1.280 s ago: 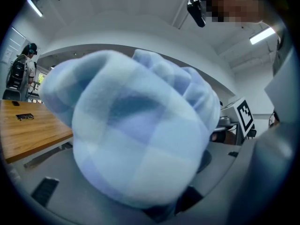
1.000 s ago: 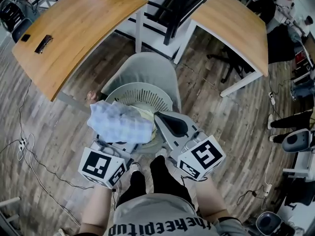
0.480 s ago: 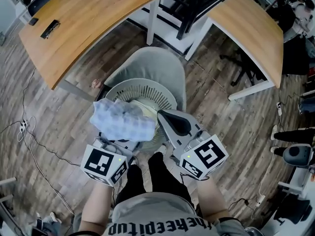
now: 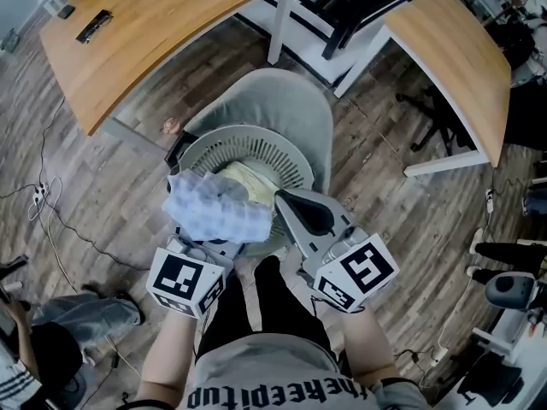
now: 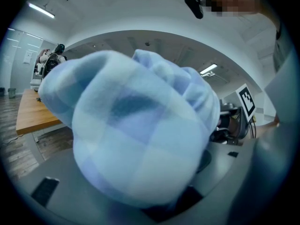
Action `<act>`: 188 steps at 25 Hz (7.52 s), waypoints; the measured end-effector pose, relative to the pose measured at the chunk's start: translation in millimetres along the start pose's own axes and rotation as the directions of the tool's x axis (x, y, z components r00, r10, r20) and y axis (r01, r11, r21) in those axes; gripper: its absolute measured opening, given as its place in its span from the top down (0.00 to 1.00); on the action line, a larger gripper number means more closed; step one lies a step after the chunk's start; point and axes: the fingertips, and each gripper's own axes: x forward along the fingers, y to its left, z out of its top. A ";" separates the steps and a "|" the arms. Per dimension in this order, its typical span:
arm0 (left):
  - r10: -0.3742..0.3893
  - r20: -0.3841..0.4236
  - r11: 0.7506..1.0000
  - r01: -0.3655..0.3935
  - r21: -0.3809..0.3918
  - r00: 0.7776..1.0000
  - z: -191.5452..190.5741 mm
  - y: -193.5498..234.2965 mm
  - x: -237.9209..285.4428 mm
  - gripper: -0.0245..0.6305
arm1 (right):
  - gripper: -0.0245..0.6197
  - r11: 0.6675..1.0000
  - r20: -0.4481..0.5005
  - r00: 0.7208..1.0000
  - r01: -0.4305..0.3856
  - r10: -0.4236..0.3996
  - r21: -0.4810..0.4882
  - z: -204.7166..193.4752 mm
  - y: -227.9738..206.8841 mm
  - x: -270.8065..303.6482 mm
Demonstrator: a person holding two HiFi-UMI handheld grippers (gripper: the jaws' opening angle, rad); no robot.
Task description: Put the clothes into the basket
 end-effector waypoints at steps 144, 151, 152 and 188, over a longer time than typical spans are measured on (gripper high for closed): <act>-0.142 -0.191 0.984 0.159 0.077 0.971 -36.8 -22.8 -13.9 0.94 | 0.95 0.996 0.009 0.997 0.079 -0.080 0.044 -27.1 37.8 -13.3; -0.189 -0.111 0.975 0.200 0.096 0.976 -7.0 -32.9 -34.0 0.94 | 0.95 0.995 0.032 0.994 0.100 -0.101 0.016 -16.4 60.0 -18.9; -0.196 -0.105 0.974 0.206 0.098 0.975 -4.2 -34.2 -36.7 0.94 | 0.95 0.995 0.035 0.994 0.103 -0.103 0.013 -15.0 63.1 -19.5; -0.380 0.051 0.907 0.362 0.214 0.923 48.4 -70.7 -127.8 0.94 | 0.95 0.978 0.155 0.972 0.191 -0.176 -0.082 24.7 149.9 -45.0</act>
